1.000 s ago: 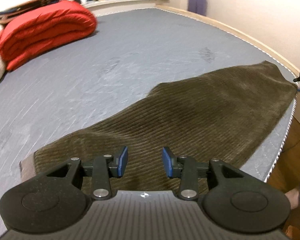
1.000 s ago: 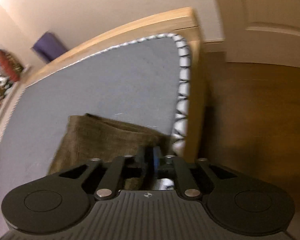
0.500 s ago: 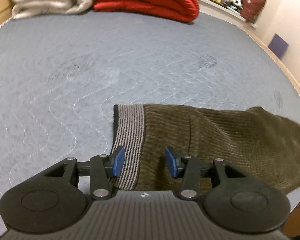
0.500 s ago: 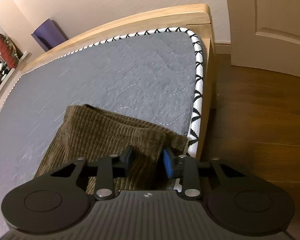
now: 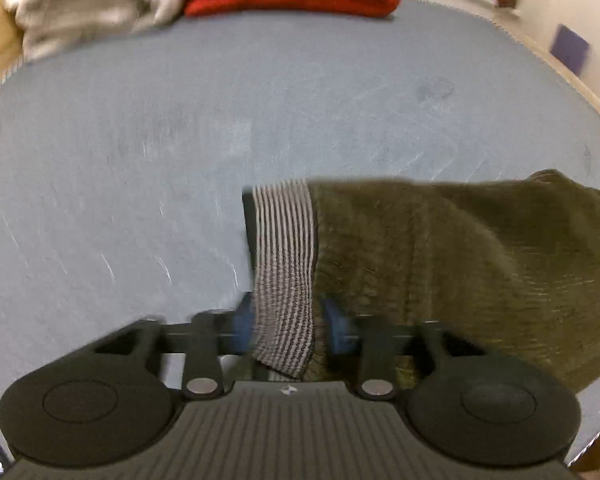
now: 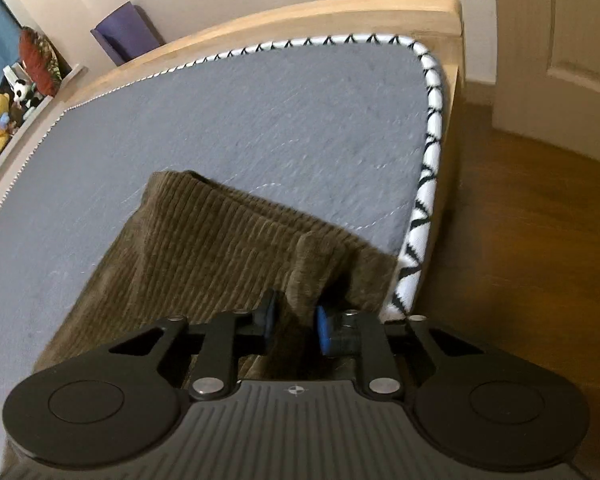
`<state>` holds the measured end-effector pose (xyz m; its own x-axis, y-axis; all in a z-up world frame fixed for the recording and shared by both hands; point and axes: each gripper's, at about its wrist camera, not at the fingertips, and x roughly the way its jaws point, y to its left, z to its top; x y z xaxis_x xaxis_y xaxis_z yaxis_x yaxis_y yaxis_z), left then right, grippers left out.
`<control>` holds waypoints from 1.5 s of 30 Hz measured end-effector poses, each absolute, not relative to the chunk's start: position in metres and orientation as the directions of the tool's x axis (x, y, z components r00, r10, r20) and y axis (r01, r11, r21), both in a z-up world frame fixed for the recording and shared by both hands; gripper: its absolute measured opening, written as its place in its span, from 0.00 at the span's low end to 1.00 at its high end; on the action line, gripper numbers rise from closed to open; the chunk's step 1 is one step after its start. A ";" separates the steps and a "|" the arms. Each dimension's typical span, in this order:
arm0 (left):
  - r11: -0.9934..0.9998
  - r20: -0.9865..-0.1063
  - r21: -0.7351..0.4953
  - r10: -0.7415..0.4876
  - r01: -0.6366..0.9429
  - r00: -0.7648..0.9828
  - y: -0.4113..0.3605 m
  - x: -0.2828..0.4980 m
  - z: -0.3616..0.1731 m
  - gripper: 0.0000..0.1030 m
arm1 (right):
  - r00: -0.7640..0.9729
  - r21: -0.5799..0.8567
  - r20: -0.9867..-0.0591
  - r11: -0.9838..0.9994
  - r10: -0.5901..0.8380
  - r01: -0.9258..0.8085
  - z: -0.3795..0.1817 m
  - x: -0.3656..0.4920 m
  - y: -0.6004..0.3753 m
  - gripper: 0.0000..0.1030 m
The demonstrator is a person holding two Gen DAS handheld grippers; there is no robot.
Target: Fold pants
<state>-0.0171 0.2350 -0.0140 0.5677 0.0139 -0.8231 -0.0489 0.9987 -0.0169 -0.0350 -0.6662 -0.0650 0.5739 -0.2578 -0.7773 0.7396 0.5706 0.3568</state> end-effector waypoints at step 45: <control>0.891 -0.841 0.021 -0.229 0.453 0.490 -0.003 0.091 -0.063 0.20 | 0.603 0.034 -0.787 0.986 0.128 -0.166 -0.047 0.118 -0.374 0.41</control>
